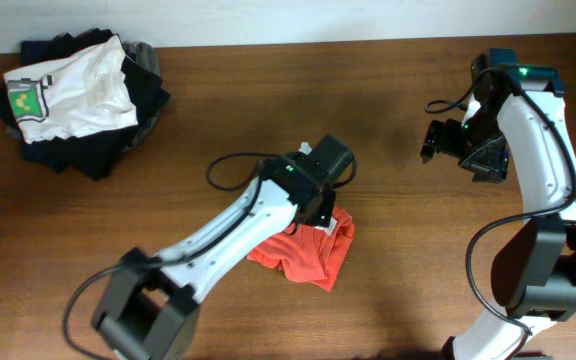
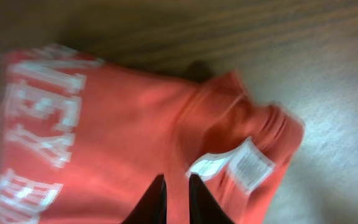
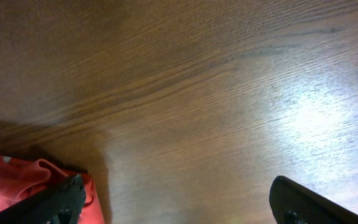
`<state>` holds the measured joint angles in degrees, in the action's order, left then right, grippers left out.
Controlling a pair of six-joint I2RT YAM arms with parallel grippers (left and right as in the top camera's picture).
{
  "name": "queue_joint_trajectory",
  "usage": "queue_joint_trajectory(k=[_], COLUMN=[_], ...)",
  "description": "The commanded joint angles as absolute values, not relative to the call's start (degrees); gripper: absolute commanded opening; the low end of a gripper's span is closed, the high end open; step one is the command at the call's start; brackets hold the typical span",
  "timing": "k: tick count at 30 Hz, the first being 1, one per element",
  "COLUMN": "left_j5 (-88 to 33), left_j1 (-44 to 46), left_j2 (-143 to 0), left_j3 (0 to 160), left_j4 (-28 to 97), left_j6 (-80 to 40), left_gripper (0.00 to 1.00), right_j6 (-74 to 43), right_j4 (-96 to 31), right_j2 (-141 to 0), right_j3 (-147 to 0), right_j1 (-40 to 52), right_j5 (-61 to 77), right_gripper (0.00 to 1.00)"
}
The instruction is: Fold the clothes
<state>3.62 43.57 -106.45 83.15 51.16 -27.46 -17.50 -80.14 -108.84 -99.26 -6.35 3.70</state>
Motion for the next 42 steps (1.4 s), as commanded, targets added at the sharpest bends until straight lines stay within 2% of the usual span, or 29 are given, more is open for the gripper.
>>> queue_joint_trajectory(k=[1,8,13,15,19,21,22,25,29,34,38,42], left_j5=[-4.7,-11.1,-10.5,-7.9,0.1,1.3,1.5,1.5,-0.7,-28.4,-41.3,-48.8], left_j1=[45.7,51.8,53.4,53.1,50.7,48.6,46.8,39.1,27.6,14.9,9.1,6.4], left_j2=[-113.7,-124.9,-122.8,-119.7,-111.7,-108.3,-106.5,-103.0,-103.4,-111.4,-117.6,-124.7], left_j3=[83.4,83.4,85.8,88.4,92.4,92.6,92.6,92.6,92.1,91.9,91.9,91.9], left_j4=[47.1,40.5,42.5,45.6,53.3,55.5,57.2,61.5,63.1,62.8,62.8,63.8], left_j6=[-27.4,-27.4,-27.4,-27.4,-27.4,-27.4,-27.3,-23.4,-15.1,2.1,8.4,14.1], left_gripper=[0.12,0.11,0.08,0.11,0.38,0.72,0.82,0.99,0.99,0.99,0.99,0.99], right_j6=[-17.1,-17.1,-17.1,-17.1,-17.1,-17.1,-17.1,-17.1,-17.1,-17.1,-17.1,-17.1], right_j4=[-80.1,-80.1,-80.1,-80.1,-80.1,-80.1,-80.1,-80.1,-80.1,-80.1,-80.1,-80.1], right_j2=[-109.1,-109.1,-109.1,-109.1,-109.1,-109.1,-109.1,-109.1,-109.1,-109.1,-109.1,-109.1], right_j3=[-99.9,-99.9,-99.9,-99.9,-99.9,-99.9,-99.9,-99.9,-99.9,-99.9,-99.9,-99.9], right_j1=[-6.4,-6.4,-6.4,-6.4,-6.4,-6.4,-6.4,-6.4,-6.4,-6.4,-6.4,-6.4], right_j5=[3.4,3.4,3.4,3.4,3.4,3.4,3.4,3.4,3.4,3.4,3.4,3.4], right_gripper=[0.98,0.98,0.98,0.98,0.98,0.98,0.98,0.98,0.98,0.98,0.98,0.98])
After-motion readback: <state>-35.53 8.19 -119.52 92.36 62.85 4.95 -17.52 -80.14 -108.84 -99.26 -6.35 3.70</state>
